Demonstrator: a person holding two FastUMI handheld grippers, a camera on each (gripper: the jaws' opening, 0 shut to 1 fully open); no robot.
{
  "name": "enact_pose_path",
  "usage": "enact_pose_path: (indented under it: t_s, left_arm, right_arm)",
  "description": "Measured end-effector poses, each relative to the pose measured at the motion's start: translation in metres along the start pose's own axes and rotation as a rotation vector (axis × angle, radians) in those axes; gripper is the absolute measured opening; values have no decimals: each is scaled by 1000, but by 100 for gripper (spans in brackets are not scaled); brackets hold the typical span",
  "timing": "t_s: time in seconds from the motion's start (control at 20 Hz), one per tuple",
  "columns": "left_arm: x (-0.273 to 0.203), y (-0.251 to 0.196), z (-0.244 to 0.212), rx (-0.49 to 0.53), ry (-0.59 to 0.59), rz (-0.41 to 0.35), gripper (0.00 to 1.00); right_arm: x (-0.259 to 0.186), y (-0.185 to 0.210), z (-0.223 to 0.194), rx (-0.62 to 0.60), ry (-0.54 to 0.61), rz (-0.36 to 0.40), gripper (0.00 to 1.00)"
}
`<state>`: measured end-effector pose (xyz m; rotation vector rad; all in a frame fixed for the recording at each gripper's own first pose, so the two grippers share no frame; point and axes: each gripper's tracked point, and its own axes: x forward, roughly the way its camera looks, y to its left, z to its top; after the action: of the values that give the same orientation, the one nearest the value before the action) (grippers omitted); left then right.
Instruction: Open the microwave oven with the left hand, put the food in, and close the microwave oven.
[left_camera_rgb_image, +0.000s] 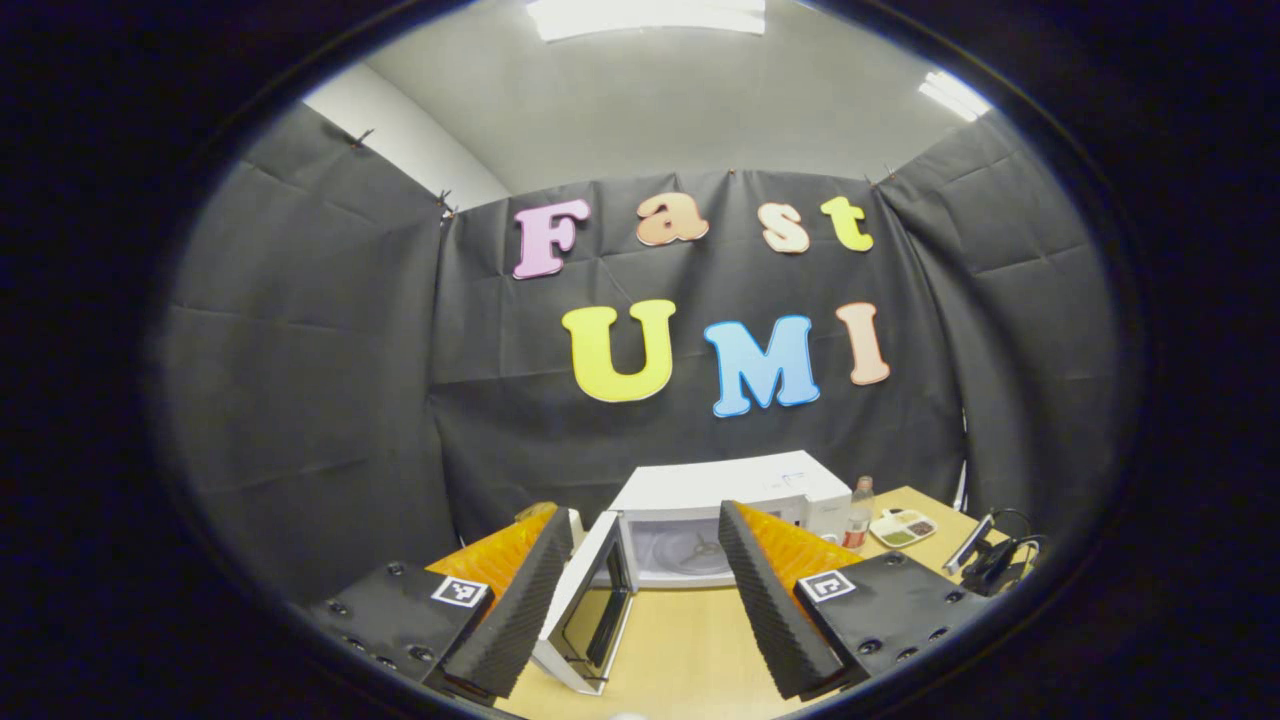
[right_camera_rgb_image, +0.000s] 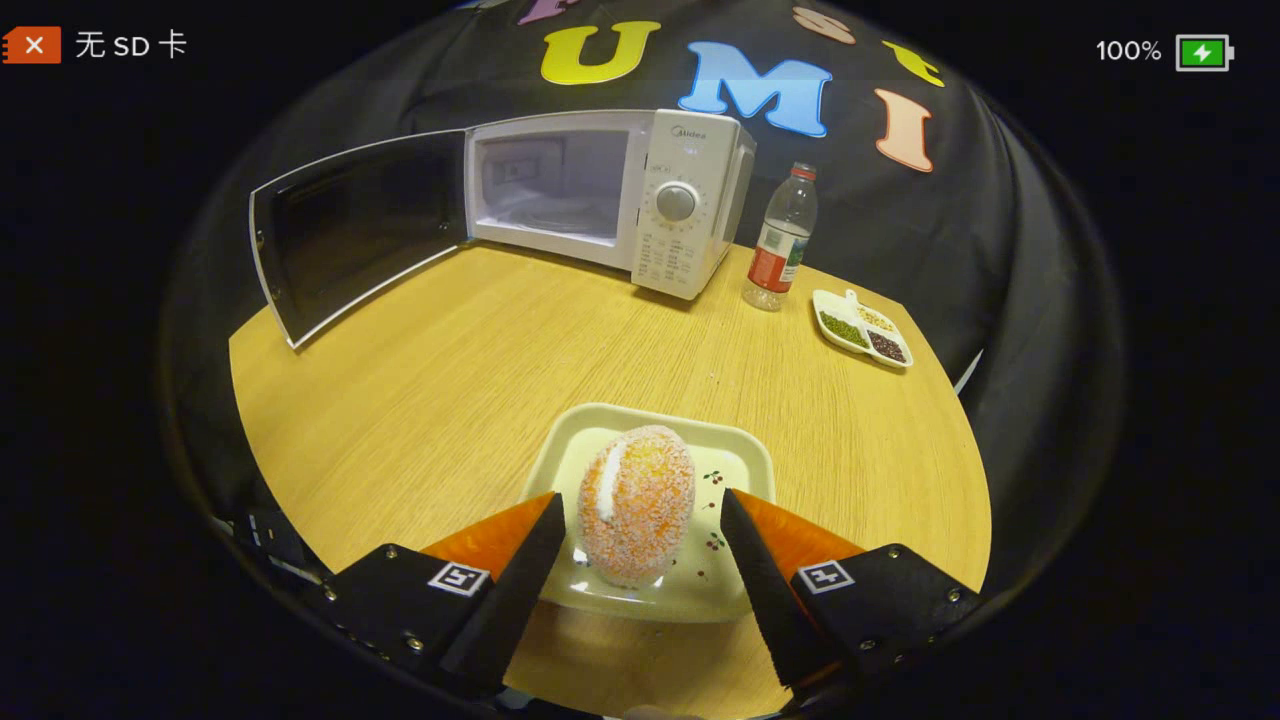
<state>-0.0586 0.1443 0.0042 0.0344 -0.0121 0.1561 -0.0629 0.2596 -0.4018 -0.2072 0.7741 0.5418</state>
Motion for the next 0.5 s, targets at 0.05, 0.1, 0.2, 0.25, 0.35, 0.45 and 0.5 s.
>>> enact_pose_path:
  t_s: [0.05, 0.1, 0.2, 0.25, 0.35, 0.45, 0.5]
  left_arm:
    - [0, 0, 3, 5, -2, 11, 99]
    - [1, 3, 7, 16, 1, 31, 99]
    - [0, 3, 7, 20, 12, 68, 99]
    - [-1, -4, 6, 9, 19, 70, 99]
    - [-2, -8, 2, 1, 36, 76, 96]
    - [2, -10, 1, 15, 44, 69, 99]
    - [6, -9, 2, 22, 44, 65, 99]
  right_arm:
    - [7, 2, 0, 18, 1, 17, 96]
    - [13, 2, -1, 24, 12, 31, 96]
    - [24, 2, -1, 0, 11, 52, 96]
    - [27, 1, 1, -14, 21, 59, 96]
    - [31, 2, 5, 1, 17, 76, 96]
    - [36, 5, 5, 7, 29, 106, 95]
    - [36, 8, 5, 14, 30, 116, 93]
